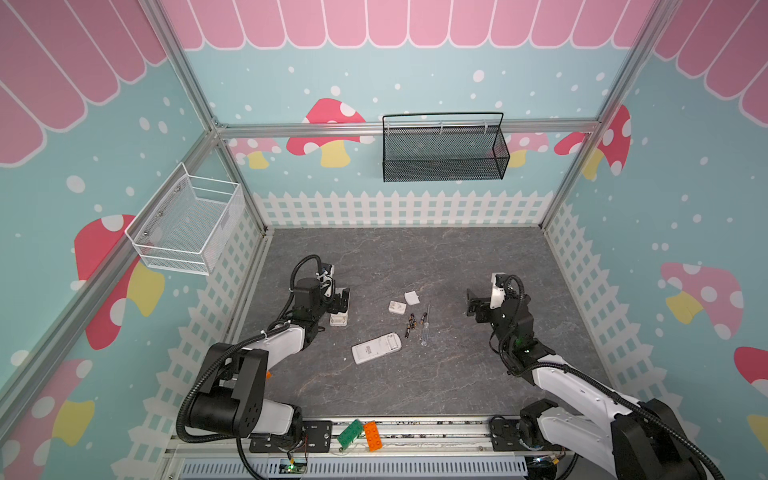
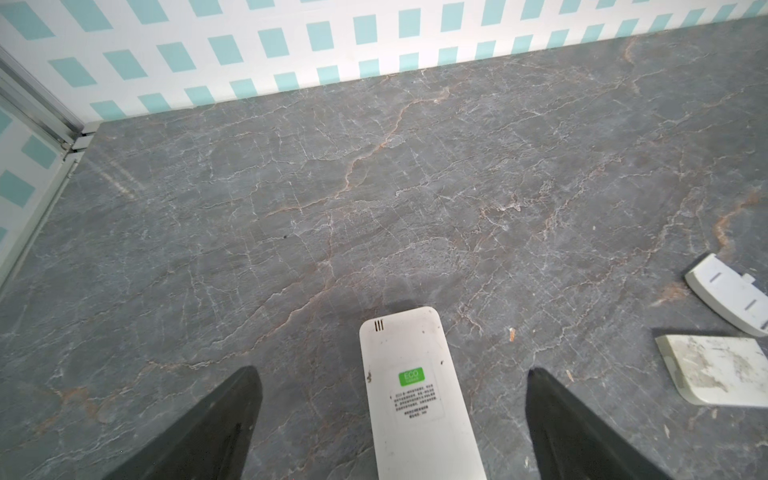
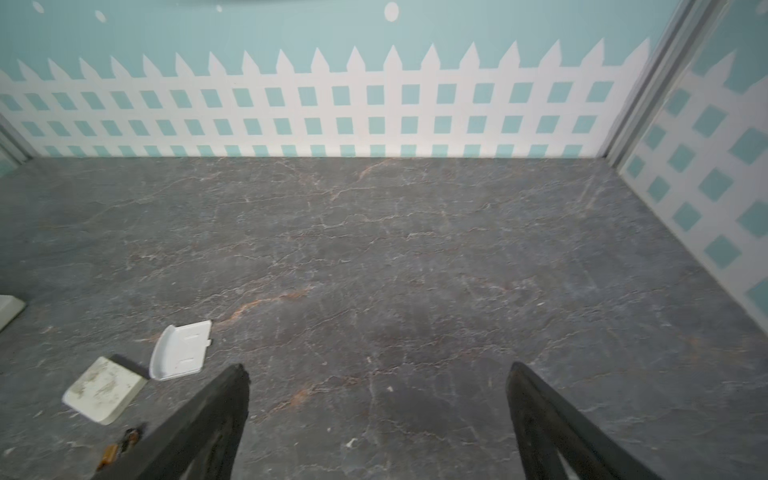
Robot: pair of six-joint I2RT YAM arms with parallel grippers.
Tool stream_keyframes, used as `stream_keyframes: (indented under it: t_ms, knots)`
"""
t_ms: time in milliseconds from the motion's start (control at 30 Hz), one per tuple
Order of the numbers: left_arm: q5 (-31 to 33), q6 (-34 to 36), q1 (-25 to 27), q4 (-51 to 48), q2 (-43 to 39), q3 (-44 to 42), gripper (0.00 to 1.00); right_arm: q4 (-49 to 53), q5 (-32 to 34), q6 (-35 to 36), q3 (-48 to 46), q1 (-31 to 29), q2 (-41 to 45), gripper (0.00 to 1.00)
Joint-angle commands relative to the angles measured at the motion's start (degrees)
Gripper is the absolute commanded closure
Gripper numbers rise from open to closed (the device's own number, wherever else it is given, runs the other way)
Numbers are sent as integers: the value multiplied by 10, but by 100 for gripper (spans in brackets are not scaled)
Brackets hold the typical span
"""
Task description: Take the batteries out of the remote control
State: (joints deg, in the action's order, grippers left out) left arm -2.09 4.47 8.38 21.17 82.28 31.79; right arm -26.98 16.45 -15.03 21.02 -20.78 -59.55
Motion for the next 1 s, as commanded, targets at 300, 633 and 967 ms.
stream_keyframes:
  t_ms: [300,633,967]
  knots:
    - [-54,-71,-68,37,18,15,1,-145,23,153,-102,134,16,3]
    - [-78,-52,-106,123,39,-3,0,-260,-46,148,-117,186,-79,4]
    - [-86,-61,-113,394,66,-131,0,-356,-86,161,-75,191,-185,5]
